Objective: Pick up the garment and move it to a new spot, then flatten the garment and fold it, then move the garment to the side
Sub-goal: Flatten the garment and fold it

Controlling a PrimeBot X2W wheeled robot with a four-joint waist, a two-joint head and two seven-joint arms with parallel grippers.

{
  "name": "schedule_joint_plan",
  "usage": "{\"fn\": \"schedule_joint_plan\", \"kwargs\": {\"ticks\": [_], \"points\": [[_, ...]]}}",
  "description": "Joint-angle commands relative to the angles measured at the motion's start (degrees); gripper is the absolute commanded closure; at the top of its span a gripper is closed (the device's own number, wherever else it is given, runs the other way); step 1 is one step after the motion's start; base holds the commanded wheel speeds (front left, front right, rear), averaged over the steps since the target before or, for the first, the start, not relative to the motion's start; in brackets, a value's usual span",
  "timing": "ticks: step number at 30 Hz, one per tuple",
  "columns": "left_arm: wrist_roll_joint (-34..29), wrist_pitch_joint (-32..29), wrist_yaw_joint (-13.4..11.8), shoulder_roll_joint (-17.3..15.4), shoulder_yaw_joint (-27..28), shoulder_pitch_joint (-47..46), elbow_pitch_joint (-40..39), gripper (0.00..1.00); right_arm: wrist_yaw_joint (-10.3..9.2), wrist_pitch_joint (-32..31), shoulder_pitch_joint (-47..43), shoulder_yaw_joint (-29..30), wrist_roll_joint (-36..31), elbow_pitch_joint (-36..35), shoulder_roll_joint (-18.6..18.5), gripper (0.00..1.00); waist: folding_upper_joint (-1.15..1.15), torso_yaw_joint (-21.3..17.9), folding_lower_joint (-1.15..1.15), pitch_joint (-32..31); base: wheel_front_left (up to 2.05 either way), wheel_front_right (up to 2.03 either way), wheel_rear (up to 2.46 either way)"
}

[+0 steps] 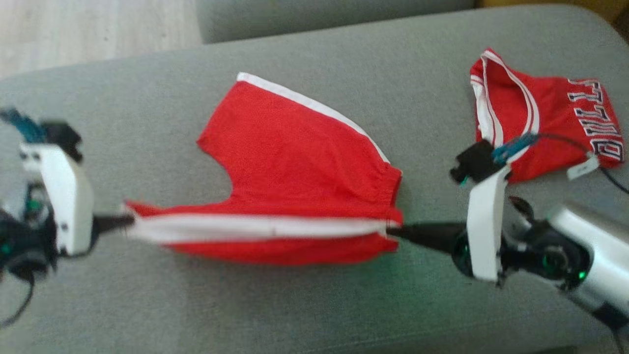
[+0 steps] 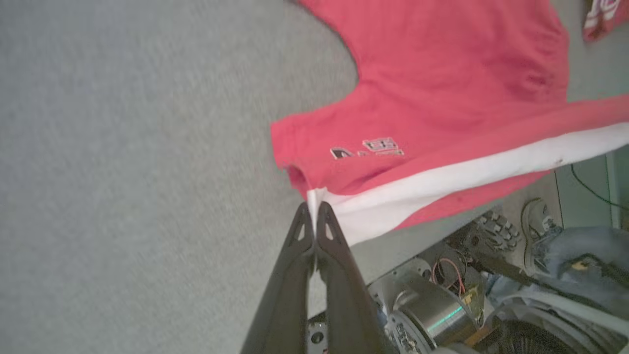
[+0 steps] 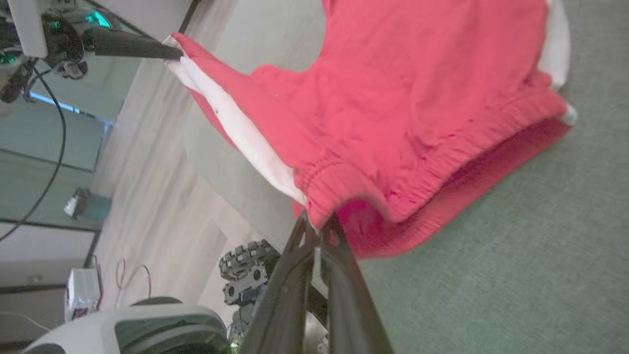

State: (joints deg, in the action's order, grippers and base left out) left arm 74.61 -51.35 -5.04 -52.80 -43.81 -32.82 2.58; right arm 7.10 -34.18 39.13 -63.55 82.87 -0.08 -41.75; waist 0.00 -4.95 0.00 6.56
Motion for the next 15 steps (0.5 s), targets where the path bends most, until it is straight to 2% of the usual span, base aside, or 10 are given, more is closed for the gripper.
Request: {"fn": "schedule_joint_plan", "kwargs": {"ticks": [1, 7, 15], "points": [[-0.41, -0.11, -0.11, -2.35, 4.28, -5.34, -0.22, 1.0, 0.39, 0.72, 0.46, 2.02, 1.25, -0.41, -0.4, 1.0, 0.0, -1.42, 0.0, 1.84, 0.0, 0.0, 0.0], [-3.57, -1.32, 0.95, 0.33, 4.86, -14.25, 4.73, 1.0, 0.39, 3.21, 3.1, 7.6, 5.22, 2.87, 1.45, 1.0, 0.0, -3.99, 0.0, 6.6, 0.0, 0.0, 0.0], [-8.73, 1.89, 2.88, 6.31, 4.92, -24.69, 12.89, 1.0, 0.39, 6.98, 6.11, 10.54, 5.07, 5.49, 5.47, 1.0, 0.0, -7.28, 0.0, 12.46, 0.0, 0.0, 0.0]]}}
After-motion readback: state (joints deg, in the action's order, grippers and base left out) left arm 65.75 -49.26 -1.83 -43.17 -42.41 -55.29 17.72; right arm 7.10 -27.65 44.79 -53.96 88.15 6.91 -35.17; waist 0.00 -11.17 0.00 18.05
